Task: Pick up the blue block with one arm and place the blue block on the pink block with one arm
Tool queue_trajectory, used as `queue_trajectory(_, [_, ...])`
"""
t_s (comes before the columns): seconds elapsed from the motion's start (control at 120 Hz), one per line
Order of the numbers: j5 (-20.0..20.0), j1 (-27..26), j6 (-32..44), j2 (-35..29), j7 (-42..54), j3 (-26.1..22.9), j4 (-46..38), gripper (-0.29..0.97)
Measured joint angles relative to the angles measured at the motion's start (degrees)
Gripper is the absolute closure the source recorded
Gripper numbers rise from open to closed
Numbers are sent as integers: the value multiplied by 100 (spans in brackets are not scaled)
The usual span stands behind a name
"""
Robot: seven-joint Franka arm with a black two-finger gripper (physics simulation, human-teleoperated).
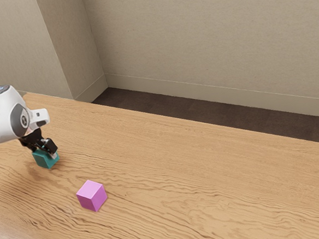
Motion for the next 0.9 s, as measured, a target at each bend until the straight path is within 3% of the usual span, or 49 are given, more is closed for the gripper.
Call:
queue_trajectory(0.267, [-32, 4, 0, 82, -3, -14, 10, 0])
queue_trajectory(0.442, [-92, 0, 7, 72, -38, -10, 2, 27])
queue_trajectory(0.592, [-58, -19, 24, -73, -116, -1, -72, 33])
queue_trajectory(0.783, [28, -458, 37, -2498, -540, -36, -1994, 33])
queue_trajectory(0.9, [389, -894, 38, -3552, -1062, -124, -2860, 33])
